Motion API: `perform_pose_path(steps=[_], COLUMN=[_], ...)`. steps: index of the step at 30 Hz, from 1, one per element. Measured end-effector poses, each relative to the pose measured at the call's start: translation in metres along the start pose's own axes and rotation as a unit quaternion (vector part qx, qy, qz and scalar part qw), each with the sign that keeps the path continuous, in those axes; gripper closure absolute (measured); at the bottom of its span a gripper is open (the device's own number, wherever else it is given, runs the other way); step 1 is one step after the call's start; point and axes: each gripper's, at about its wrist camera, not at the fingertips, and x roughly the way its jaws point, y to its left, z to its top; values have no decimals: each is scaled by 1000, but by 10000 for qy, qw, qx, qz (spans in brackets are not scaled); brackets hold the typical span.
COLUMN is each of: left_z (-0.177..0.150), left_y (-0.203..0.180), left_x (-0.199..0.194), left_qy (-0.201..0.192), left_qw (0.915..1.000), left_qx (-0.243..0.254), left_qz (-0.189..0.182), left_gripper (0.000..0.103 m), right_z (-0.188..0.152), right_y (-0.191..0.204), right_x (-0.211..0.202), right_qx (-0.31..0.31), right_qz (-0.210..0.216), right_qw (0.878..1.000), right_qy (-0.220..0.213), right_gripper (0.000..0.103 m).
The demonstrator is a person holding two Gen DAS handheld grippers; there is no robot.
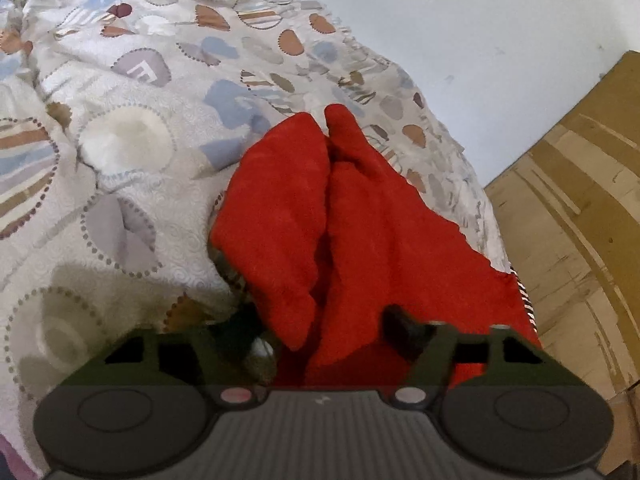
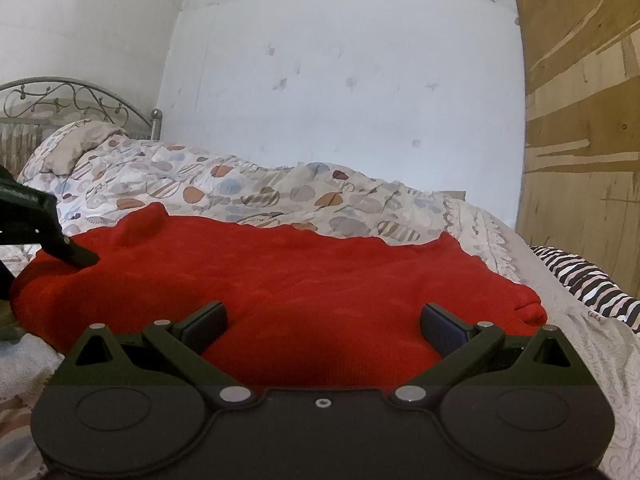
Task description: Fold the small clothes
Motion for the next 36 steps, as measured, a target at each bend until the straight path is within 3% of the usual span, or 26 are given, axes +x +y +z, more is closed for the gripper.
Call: perform_pose_path(steps=[2, 5, 11, 15, 19, 23, 27, 28, 32, 34, 36], left_z=[0, 1, 12, 25, 30, 20, -10, -19, -55, -69, -78], left_y=[-5, -21, -43, -85, -155, -230, -291, -300, -313, -307, -301], left_x=[-4, -7, -13, -20, -11, 7, 28, 34, 62, 70, 67], left_qy=[-19, -136, -227, -407, -520, -352, 101, 231, 966, 1096, 954], left_qw=[10000, 9993, 9980, 9895, 9656, 9284, 8867, 8800, 8631, 8604, 8587], left_qx=[-9, 322, 544, 1350, 2517, 3693, 4616, 4731, 4896, 4908, 4958], left_qz=[-6, 114, 215, 314, 402, 210, -227, -347, -775, -828, -875], left_gripper=[65, 77, 84, 85, 86, 87, 87, 87, 87, 87, 87], right_z=[-1, -1, 17, 30, 35, 33, 26, 23, 9, 1, -7], right_y=[0, 0, -10, -43, -78, -112, -136, -141, -162, -175, -189], right_x=[-1, -1, 1, -13, -28, -52, -74, -79, -98, -106, -116], right_qx=[-3, -3, 156, 862, 1287, 1568, 1504, 1445, 1185, 1185, 1285], right_qz=[-8, -12, 194, 595, 391, 20, -354, -476, -1070, -1387, -1638], right_qw=[10000, 10000, 9989, 9942, 9907, 9876, 9880, 9884, 9870, 9827, 9773], right_qy=[-15, -8, 404, 239, 181, 21, 3, 9, 162, 304, 404], right_gripper=[0, 0, 0, 0, 0, 0, 0, 0, 0, 0, 0])
